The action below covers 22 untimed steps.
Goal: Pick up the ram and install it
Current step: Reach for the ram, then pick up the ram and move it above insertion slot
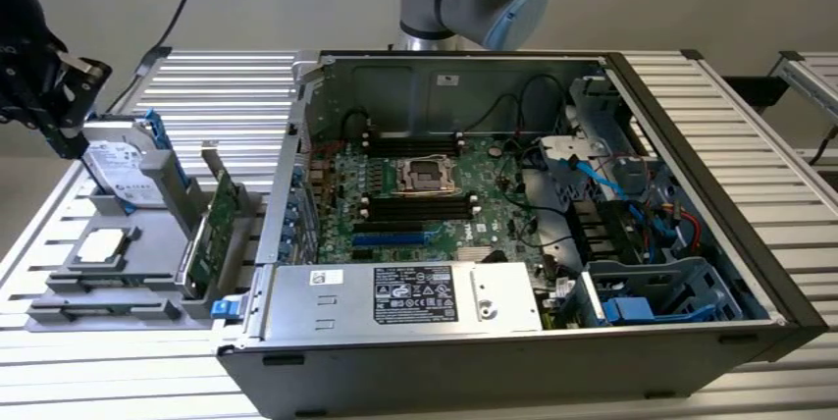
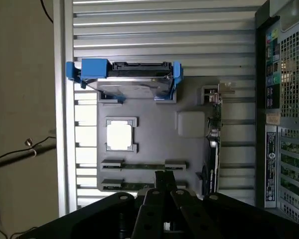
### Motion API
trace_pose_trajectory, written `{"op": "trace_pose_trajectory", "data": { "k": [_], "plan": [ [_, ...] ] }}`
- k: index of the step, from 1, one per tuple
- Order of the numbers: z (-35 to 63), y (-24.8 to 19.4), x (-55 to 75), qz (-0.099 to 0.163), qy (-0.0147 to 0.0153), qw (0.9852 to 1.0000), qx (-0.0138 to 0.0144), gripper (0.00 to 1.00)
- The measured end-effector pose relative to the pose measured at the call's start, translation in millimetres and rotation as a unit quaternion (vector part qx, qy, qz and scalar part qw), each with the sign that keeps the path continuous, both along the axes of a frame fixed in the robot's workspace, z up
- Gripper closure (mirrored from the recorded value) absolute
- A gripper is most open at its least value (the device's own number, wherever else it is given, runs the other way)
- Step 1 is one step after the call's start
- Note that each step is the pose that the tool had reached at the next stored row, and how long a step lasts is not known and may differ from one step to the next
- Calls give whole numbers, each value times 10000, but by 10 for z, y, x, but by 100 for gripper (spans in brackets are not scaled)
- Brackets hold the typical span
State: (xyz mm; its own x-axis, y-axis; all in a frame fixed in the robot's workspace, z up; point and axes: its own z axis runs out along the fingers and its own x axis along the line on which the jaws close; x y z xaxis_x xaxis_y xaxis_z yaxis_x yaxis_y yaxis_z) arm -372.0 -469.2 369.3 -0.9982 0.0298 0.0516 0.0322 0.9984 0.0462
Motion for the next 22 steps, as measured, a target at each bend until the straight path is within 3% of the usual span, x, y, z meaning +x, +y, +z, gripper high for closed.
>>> {"op": "trace_pose_trajectory", "data": {
  "k": [5,10,22],
  "plan": [
    [-32,-132,-98,0,88,10000,0,89],
    [-76,-252,-222,-2,124,9999,0,89],
    [-76,-254,-220,0,123,9999,0,89]
  ]
}}
